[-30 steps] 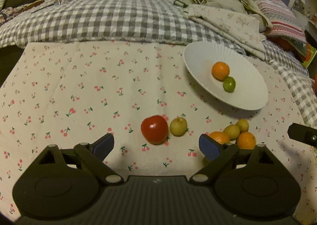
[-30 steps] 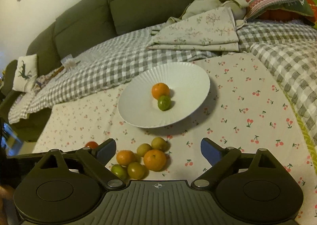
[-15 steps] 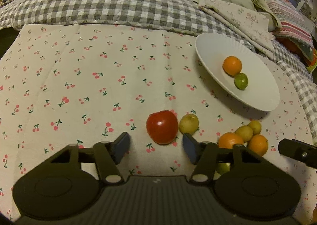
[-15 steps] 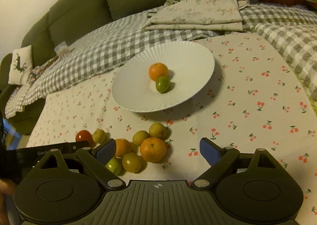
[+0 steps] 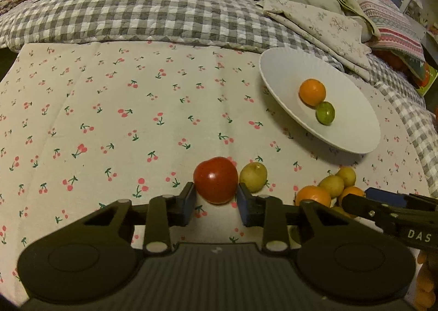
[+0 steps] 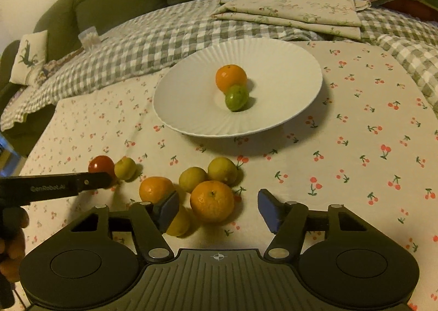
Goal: Organize fruits
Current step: 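Grasp the red tomato with the left tool while the right tool grasps an orange, then carry the tomato and orange into the white bowl and release both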
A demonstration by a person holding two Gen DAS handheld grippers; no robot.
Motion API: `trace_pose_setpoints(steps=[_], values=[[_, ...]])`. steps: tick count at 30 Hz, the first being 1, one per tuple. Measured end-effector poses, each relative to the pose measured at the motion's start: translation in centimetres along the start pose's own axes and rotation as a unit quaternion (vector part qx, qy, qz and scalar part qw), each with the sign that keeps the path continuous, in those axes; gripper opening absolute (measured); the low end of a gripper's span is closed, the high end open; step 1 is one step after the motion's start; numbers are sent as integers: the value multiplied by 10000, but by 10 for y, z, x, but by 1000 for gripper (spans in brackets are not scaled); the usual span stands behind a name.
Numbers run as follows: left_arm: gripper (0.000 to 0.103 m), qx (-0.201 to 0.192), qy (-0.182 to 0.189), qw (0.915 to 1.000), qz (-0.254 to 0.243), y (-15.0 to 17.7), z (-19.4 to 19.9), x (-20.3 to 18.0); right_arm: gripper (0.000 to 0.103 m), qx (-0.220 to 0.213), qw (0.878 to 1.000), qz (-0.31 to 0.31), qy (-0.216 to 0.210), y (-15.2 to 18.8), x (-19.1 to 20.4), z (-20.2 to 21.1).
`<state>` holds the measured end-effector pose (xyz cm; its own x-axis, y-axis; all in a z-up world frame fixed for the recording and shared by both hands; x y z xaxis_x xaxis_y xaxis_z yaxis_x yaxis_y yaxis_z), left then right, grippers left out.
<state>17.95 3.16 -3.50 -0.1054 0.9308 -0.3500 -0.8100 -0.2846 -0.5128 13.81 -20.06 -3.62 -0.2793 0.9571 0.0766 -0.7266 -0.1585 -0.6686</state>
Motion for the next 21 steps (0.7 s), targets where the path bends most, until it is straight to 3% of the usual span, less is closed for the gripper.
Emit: trace_pose_setpoints(steps=[4,8,21], values=[[31,-87,-7,9999,-85,0,-1,-2,52,-39,10000,20,-35,-2,0,-3],[31,-130,-1,9998,-142,0,0,-3,34,-41,9998,-36,-176,-2,1,-3],[30,-137,265,9995,127,-4,16,-1,33,-126,9993,-305,-202,-7,-5,11]])
Point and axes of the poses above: each gripper's, at about its wrist camera, not at the fingertips, and z roughly against the way its jaws point, x to its left, y to its underside, the point moved 3 cm from there along -z, roughly the way its jaws point, and after that the axes turned 15 degrees about z, right-handed, at the moved point
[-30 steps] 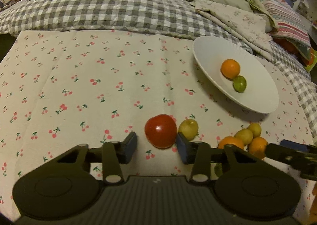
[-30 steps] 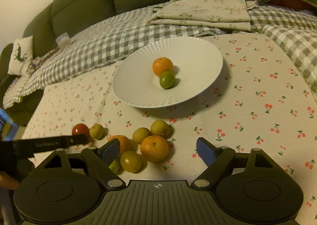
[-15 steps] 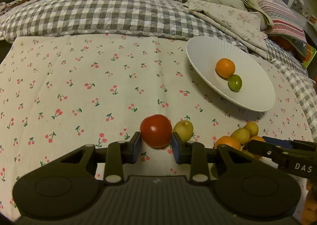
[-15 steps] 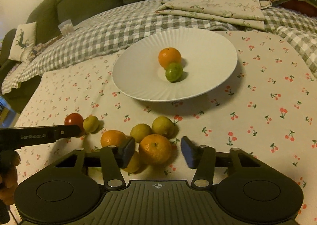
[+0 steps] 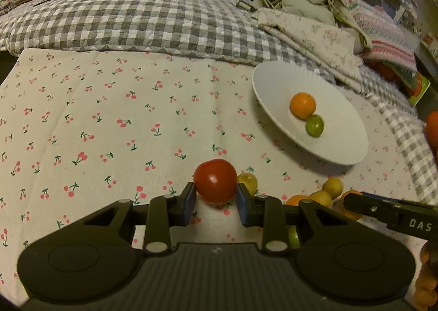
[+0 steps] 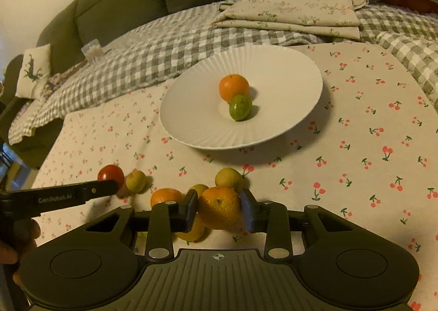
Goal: Organize fruits
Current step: 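Carry the tomato and orange into the white bowl and release both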
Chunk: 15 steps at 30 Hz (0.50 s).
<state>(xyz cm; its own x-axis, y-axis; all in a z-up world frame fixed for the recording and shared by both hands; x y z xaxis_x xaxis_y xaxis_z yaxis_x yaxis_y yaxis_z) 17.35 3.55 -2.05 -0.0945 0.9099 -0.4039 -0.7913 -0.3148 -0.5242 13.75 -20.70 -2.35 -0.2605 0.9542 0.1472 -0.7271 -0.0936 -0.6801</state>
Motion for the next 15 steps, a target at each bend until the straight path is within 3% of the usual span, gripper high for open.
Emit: trace_pose_setpoints(steps=[15], values=[[30,-261,501,9982,200,-13,21,-8,33,-449,9978,-420,245,-16,-28,34]])
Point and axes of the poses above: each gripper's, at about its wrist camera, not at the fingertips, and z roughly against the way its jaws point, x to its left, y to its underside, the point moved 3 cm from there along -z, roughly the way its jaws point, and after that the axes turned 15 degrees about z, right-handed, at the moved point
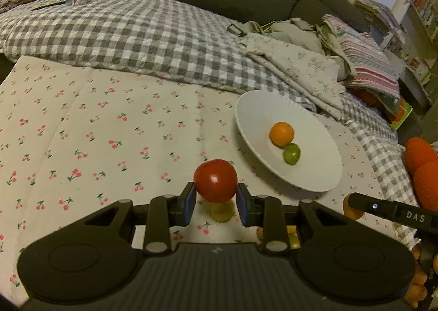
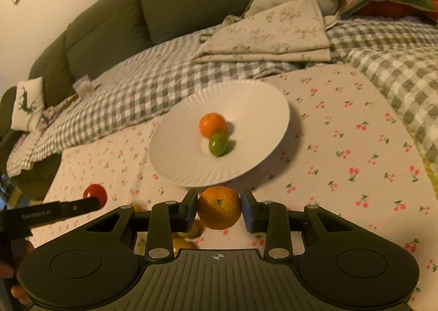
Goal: Organize fruits
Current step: 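Carry the tomato and orange into the white bowl and release both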
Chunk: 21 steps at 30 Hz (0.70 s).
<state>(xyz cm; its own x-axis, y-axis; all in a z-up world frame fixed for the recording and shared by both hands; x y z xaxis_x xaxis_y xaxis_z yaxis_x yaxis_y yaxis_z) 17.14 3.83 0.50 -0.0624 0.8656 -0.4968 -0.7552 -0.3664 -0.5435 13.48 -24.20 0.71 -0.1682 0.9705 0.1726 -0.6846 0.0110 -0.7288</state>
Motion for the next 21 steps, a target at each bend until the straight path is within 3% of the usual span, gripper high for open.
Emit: trace_pose_setpoints(steps=[21], values=[[30,-316,318,9912,-1247,7,-36,-78,33,-338,9988,-154,317,-24,-31,-10]])
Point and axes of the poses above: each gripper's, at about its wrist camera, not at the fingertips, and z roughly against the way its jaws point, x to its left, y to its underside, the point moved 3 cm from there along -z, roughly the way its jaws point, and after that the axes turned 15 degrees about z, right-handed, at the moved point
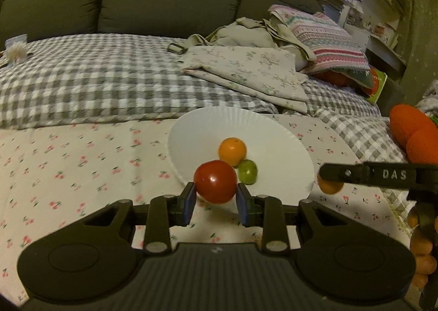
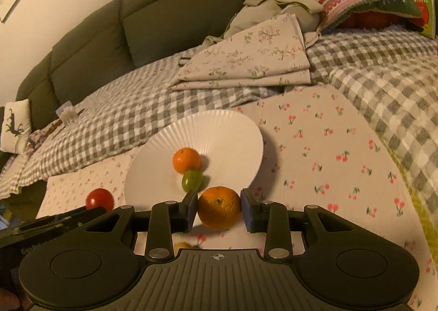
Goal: Organize fruits
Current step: 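Carry the tomato and orange into the white bowl and release both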
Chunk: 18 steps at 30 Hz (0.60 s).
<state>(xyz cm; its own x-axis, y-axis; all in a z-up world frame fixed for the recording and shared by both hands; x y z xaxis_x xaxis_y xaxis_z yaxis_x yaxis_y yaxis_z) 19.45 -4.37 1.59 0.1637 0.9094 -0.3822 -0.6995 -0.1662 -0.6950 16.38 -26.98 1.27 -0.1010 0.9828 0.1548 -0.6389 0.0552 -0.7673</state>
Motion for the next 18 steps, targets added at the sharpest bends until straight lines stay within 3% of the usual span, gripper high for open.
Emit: trace_pose_setpoints(steps=[13,18], values=[[30,64,-151,9996,-239,-1,-40,-9,33,-136,9994,324,-66,-12,2,-28],[30,75,-205,9991,-371,1,-49,-12,33,-49,9982,588,91,-10,5,-38]])
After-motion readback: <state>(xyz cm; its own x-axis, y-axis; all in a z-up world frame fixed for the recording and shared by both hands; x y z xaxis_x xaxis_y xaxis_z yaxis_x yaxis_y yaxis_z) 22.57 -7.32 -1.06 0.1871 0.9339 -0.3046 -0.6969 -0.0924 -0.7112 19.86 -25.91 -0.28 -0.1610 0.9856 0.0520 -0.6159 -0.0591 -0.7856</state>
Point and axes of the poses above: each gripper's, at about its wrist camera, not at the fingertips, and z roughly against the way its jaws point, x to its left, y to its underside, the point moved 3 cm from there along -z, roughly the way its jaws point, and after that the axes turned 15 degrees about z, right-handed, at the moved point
